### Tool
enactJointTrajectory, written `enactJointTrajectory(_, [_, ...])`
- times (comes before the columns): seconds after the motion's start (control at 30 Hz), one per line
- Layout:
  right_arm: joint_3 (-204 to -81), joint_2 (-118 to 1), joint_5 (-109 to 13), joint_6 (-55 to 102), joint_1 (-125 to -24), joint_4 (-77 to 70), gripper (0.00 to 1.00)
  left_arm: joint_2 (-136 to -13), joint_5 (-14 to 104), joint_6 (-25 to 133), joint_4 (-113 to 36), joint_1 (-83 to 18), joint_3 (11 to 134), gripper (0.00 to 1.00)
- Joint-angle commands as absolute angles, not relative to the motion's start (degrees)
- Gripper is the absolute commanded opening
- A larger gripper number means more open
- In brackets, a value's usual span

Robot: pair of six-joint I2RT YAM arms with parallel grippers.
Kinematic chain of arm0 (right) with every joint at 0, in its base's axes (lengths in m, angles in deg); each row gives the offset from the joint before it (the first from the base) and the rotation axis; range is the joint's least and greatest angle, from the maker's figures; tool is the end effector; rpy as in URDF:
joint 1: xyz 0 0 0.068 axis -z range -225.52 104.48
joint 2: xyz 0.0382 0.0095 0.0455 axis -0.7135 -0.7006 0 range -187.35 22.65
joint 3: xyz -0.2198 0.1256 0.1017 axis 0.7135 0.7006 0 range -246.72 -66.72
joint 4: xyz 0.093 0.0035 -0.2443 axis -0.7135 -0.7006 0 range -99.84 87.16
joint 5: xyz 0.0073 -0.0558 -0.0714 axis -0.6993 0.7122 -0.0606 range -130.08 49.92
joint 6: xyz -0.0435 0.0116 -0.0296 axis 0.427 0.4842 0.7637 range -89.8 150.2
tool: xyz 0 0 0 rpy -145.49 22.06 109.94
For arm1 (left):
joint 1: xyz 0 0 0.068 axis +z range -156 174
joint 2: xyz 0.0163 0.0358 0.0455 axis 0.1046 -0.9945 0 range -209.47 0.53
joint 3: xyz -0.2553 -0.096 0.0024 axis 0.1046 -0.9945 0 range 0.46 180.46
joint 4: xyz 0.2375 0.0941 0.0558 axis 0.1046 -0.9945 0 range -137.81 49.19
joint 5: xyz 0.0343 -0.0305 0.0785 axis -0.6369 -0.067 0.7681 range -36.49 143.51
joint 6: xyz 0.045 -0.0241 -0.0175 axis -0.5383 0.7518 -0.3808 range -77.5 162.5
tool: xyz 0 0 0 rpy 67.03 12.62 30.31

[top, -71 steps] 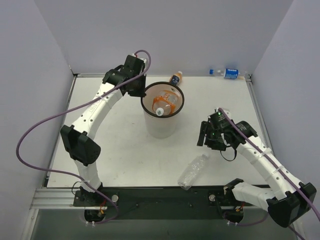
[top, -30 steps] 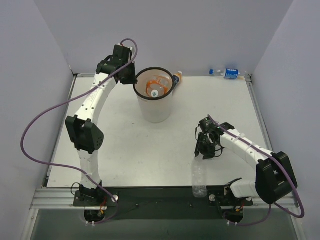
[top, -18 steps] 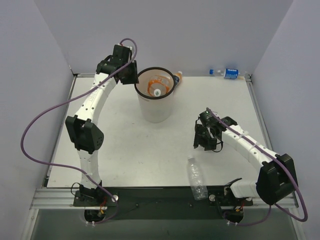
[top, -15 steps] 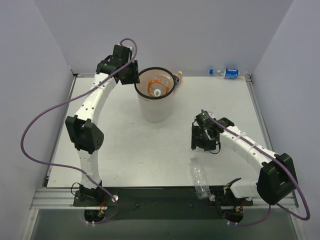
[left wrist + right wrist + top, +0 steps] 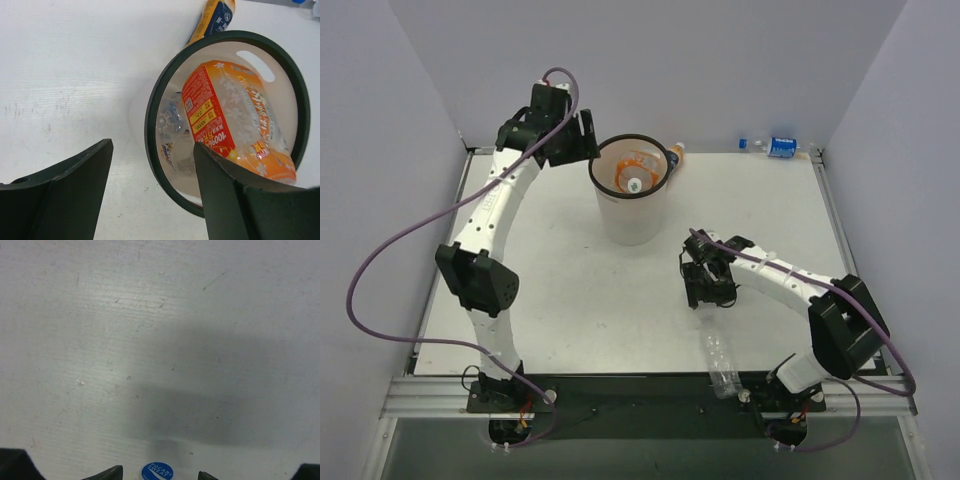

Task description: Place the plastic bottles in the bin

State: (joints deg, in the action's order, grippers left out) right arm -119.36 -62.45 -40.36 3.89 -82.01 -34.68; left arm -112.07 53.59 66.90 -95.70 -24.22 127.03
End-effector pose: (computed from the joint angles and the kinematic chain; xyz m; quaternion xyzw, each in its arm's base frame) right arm 0.2282 0.1690 0.1970 -0.0870 0.9711 0.1179 0.1886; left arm 0.4061 -0.1336 0.4028 -0.0494 0.9083 -0.1504 0.3872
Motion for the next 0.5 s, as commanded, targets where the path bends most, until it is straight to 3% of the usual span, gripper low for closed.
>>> enactJointTrajectory(0.0, [-121.03,-64.18,-39.56,4.98,-83.14,-34.57,0.55,-104.25,55.18,69.39,-94.86,-23.76,125.98,0.79])
enactJointTrajectory(0.47, [-115.67,-62.95,-39.64,2.52,-84.28,-34.04,0.47,-93.96,53.95,70.45,-94.25,-22.53,114.82,0.81])
